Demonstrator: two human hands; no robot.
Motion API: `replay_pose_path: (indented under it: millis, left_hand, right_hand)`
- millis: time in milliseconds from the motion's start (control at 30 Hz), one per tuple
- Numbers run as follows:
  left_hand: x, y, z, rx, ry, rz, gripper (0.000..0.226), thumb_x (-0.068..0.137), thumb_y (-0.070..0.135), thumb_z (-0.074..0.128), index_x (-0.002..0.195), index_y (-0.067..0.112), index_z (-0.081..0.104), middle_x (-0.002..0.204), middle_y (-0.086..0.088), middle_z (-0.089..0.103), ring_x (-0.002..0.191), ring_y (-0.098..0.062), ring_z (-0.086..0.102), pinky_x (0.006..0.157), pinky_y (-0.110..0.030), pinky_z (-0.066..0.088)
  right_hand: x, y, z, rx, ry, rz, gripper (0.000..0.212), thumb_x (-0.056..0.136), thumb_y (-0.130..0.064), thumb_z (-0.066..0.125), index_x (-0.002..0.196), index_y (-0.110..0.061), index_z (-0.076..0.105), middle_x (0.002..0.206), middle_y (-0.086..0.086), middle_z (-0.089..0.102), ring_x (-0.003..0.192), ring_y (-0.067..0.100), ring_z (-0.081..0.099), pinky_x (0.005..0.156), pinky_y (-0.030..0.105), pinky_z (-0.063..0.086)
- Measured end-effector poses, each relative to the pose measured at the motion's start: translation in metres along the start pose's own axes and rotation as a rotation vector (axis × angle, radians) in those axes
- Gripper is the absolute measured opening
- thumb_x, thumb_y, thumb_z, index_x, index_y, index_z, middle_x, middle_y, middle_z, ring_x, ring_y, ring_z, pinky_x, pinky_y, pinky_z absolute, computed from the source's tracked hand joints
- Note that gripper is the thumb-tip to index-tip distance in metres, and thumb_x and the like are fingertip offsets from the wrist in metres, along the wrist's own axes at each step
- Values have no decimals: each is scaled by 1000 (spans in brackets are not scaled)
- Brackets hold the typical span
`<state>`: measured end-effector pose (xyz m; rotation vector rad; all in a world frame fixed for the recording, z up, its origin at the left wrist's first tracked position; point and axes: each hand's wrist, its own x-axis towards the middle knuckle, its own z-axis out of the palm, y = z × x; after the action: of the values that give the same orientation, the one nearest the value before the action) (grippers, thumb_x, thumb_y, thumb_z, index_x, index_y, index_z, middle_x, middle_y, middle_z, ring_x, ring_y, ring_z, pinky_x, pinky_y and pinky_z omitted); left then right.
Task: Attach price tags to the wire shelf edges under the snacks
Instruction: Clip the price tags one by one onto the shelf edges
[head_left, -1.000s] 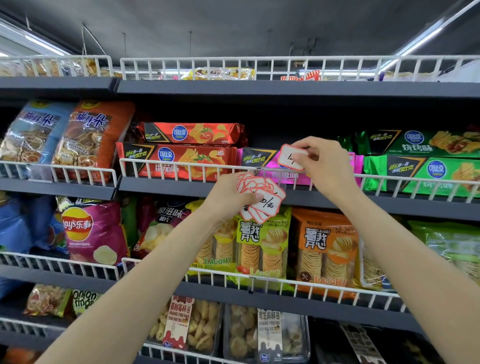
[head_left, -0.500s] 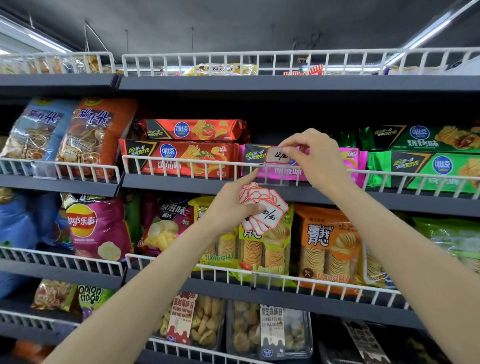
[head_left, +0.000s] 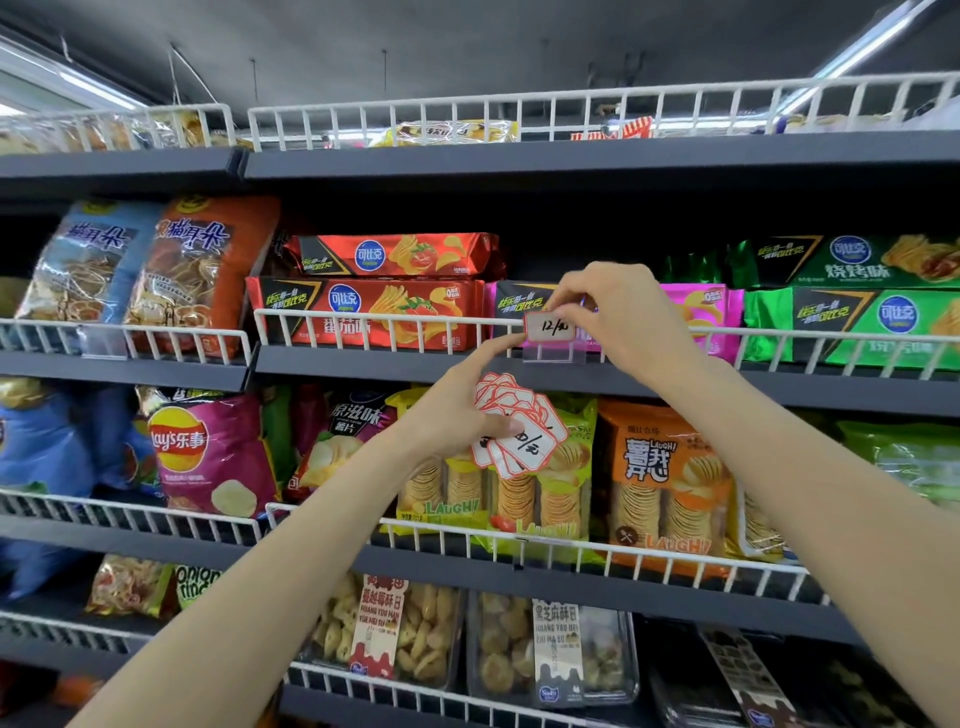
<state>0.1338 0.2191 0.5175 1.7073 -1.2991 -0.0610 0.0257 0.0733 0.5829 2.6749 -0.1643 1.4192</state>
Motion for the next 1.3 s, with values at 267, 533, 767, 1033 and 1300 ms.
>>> replay_pose_path:
  millis: [267, 533, 767, 1033, 1300]
  left_hand:
    - [0, -1, 0, 3, 3, 7, 82, 83, 0, 67, 139, 44, 28, 141, -14, 44, 56, -6, 63, 52, -22, 50]
    - [0, -2, 1, 11, 0, 14, 82, 82, 0, 67, 139, 44, 27, 142, -12, 43, 65, -22, 61, 49, -20, 49]
    - [0, 1, 2, 5, 10, 11, 81, 82, 1, 68, 139, 42, 29, 149, -2, 35, 66, -12, 64, 57, -21, 52]
    - [-2, 5, 1, 13, -4, -4, 82, 82, 1, 68, 140, 43, 28, 150, 0, 32, 73, -27, 66, 66, -34, 56]
    - [-9, 17, -4, 56, 15, 15, 78, 83, 4, 67, 143, 37, 30, 141, -14, 45, 59, 0, 60, 60, -20, 52]
  right_hand:
    - [-7, -2, 9, -243, 47, -65, 17, 93, -19, 55, 108, -13, 62, 95, 8, 64, 84, 22, 60, 79, 35, 42]
    - [-17, 2, 17, -233, 57, -64, 11, 89, -12, 60, 100, -12, 62, 102, 8, 59, 93, 22, 56, 80, 36, 39]
    - [-22, 0, 21, -325, 67, -10, 13, 96, -19, 49, 103, -18, 61, 99, 4, 64, 95, 24, 53, 83, 37, 32]
    - [-23, -6, 18, -229, 68, 37, 18, 94, -18, 53, 108, -14, 64, 103, 8, 63, 97, 26, 54, 82, 36, 35]
    - [-29, -11, 12, -202, 33, 66, 26, 96, -16, 49, 118, -12, 63, 113, 8, 59, 104, 23, 53, 85, 33, 40]
